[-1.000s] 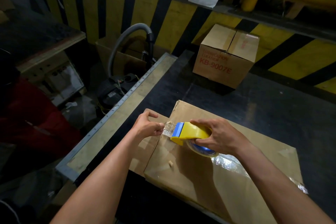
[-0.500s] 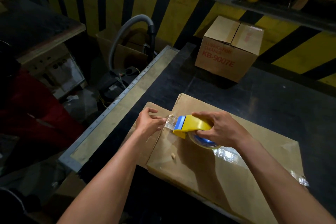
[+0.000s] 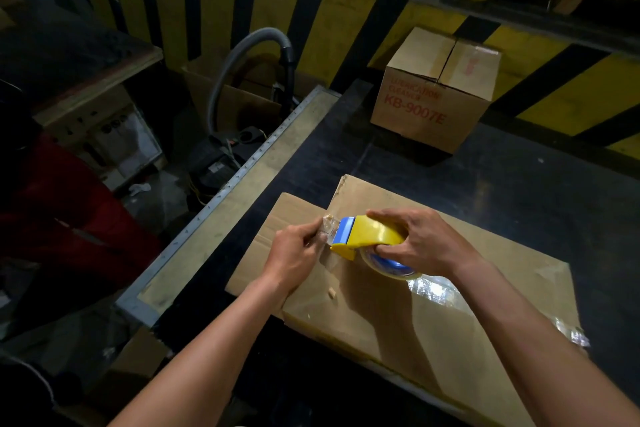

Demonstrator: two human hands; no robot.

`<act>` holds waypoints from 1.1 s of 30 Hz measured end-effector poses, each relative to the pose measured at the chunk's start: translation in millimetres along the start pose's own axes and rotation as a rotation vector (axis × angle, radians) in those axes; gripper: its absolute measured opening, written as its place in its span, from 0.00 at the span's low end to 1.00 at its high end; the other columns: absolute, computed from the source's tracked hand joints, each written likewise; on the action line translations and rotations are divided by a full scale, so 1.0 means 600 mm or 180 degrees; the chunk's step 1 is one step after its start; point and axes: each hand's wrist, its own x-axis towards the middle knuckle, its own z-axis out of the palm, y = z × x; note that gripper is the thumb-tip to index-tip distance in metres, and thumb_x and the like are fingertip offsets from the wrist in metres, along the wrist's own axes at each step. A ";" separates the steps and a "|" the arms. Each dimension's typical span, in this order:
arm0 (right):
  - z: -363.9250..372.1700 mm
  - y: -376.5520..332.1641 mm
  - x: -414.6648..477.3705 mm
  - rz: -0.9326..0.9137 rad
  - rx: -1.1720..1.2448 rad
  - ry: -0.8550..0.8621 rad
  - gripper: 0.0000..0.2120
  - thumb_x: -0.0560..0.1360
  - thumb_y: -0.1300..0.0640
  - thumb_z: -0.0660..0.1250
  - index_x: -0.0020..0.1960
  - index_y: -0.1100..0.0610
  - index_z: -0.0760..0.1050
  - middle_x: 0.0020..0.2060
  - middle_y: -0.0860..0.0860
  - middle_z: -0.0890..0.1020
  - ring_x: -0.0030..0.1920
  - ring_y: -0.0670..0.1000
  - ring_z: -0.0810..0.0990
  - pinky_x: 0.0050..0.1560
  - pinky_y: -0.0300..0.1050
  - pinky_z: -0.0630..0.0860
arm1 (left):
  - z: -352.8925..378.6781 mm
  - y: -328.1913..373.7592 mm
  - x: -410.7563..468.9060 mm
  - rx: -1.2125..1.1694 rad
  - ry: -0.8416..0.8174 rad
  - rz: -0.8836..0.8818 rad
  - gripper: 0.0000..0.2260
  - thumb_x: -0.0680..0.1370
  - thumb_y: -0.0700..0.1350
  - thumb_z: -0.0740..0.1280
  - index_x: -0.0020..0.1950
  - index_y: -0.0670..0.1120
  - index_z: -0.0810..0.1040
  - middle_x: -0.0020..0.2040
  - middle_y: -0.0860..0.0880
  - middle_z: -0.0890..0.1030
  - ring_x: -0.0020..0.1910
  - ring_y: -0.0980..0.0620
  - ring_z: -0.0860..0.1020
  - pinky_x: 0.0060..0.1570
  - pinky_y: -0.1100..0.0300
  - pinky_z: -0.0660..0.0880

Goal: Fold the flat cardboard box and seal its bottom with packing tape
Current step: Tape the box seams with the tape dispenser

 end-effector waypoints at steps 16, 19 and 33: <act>-0.041 -0.001 -0.016 0.0101 -0.0196 -0.0489 0.32 0.71 0.39 0.72 0.73 0.39 0.69 0.66 0.43 0.77 0.57 0.47 0.76 0.52 0.41 0.75 | 0.002 -0.006 0.003 0.0883 -0.0256 0.0502 0.19 0.85 0.46 0.62 0.76 0.53 0.71 0.52 0.44 0.87 0.44 0.46 0.83 0.48 0.48 0.79; -0.049 0.010 -0.040 0.0209 -0.0192 -0.0508 0.32 0.71 0.37 0.71 0.73 0.38 0.68 0.65 0.44 0.77 0.55 0.47 0.76 0.53 0.44 0.77 | -0.001 -0.007 0.006 0.0963 -0.0275 0.0430 0.18 0.85 0.46 0.62 0.75 0.55 0.71 0.51 0.44 0.87 0.45 0.45 0.82 0.48 0.48 0.78; -0.024 0.012 -0.042 0.0215 -0.0462 -0.0385 0.31 0.72 0.39 0.70 0.73 0.40 0.68 0.66 0.48 0.78 0.60 0.51 0.76 0.57 0.47 0.76 | 0.028 0.027 -0.018 0.1992 -0.0847 0.1089 0.27 0.83 0.36 0.52 0.82 0.44 0.50 0.83 0.46 0.50 0.82 0.51 0.48 0.81 0.48 0.51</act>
